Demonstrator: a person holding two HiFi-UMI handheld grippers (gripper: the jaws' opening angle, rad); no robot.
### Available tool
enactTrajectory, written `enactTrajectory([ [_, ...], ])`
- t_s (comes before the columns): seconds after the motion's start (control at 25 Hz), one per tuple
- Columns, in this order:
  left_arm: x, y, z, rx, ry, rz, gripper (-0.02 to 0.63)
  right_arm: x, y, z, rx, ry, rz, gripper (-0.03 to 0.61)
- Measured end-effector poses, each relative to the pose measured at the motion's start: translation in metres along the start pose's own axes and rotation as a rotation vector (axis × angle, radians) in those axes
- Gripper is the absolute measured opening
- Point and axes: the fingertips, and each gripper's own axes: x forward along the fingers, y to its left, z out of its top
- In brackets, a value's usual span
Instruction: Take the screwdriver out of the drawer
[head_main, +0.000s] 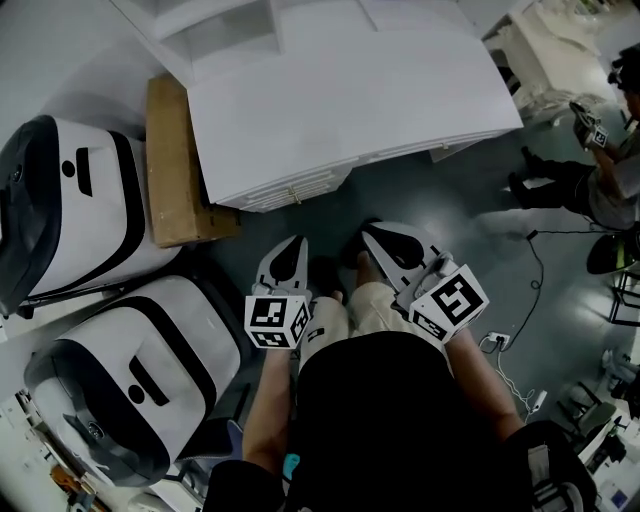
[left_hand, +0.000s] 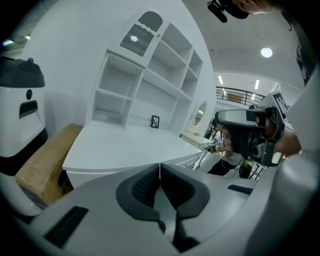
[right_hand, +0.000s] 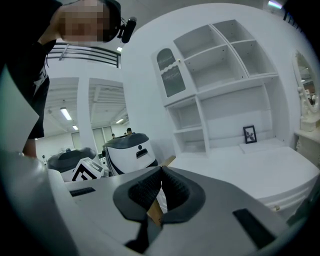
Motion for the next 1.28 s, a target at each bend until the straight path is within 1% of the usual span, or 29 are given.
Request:
enactTrajectory([
  [0.12, 0.011, 0.006, -0.01, -0.018, 0.013, 0.012, 0.025, 0.007, -0.005, -0.009, -0.001, 0.015, 0.008, 0.018],
  [0.32, 0.028, 0.023, -0.026, -0.043, 0.046, 0.054, 0.025, 0.018, -0.015, -0.025, 0.021, 0.038, 0.0, 0.018],
  [0.64, 0.06, 0.048, -0.053, -0.062, 0.102, 0.075, 0.025, 0.031, -0.025, -0.043, 0.05, 0.08, -0.013, 0.018],
  [0.84, 0.074, 0.061, -0.067, -0.075, 0.119, 0.084, 0.025, 0.038, -0.024, -0.052, 0.063, 0.106, -0.016, 0.018],
  [1.0, 0.086, 0.07, -0.084, -0.078, 0.147, 0.094, 0.028, 0.044, -0.024, -0.056, 0.08, 0.106, -0.027, 0.018],
  [1.08, 0.092, 0.074, -0.09, -0.094, 0.152, 0.101, 0.028, 0.044, -0.023, -0.062, 0.081, 0.13, -0.024, 0.018],
  [1.16, 0.098, 0.077, -0.097, -0.13, 0.151, 0.106, 0.028, 0.043, -0.022, -0.067, 0.086, 0.138, -0.025, 0.018],
  [1.2, 0.101, 0.078, -0.102, -0.146, 0.156, 0.105, 0.031, 0.044, -0.022, -0.068, 0.09, 0.134, -0.027, 0.018],
  [1.28, 0.105, 0.083, -0.113, -0.162, 0.173, 0.103, 0.091, 0.045, -0.02, -0.073, 0.098, 0.142, -0.031, 0.018],
])
